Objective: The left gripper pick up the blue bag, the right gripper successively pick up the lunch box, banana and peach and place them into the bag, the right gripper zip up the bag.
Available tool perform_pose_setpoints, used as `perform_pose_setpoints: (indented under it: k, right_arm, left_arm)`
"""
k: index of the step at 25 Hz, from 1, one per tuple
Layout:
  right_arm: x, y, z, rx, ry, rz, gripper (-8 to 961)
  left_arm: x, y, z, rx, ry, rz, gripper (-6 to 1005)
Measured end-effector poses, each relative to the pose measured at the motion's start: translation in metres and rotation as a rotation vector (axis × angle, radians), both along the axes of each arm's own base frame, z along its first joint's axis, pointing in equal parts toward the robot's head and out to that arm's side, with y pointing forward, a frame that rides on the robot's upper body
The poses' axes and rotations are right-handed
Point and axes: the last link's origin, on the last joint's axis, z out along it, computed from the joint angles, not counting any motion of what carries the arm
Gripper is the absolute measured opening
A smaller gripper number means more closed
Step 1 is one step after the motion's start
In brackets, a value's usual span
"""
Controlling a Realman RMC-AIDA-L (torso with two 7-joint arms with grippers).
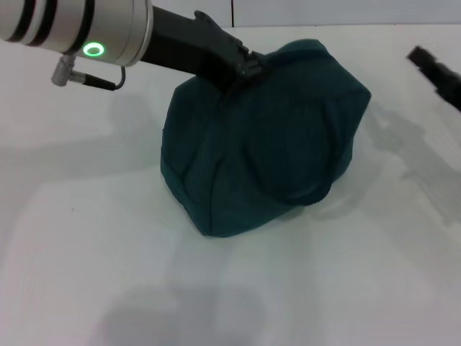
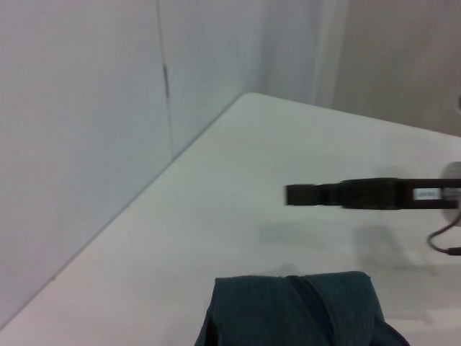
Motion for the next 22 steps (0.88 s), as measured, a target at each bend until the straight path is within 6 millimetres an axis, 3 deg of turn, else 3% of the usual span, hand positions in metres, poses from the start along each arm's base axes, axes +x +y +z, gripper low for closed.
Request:
perform_pose_setpoints:
  k: [6,12,15,18,22]
  right_arm:
    - [0.017,-0.012,0.008,0.027,0.009,-0.047,307]
    - [0.027,-0.022,0.013,0.043,0.016,-0.062,438]
    - [0.026,-0.029,0.021,0.059,0.018,-0.012,503]
    - [0.018,-0.039,0.035,0.08,-0.018,0.128,736]
    - [0.005,-0.055,0.052,0.063,-0.103,0.363,838]
  left_arm:
    - [-0.007,0.007,0.001,0.052,-0.031,0.037,64]
    - [-0.014,0.011,0.009,0.128,-0.137,0.074,235]
    - [-0.02,0.005,0.019,0.141,-0.218,0.061,373]
    - [-0.037,-0.011,0.032,0.16,-0.328,-0.012,494]
    - [-0.075,-0.032,0.04,0.199,-0.428,-0.044,609]
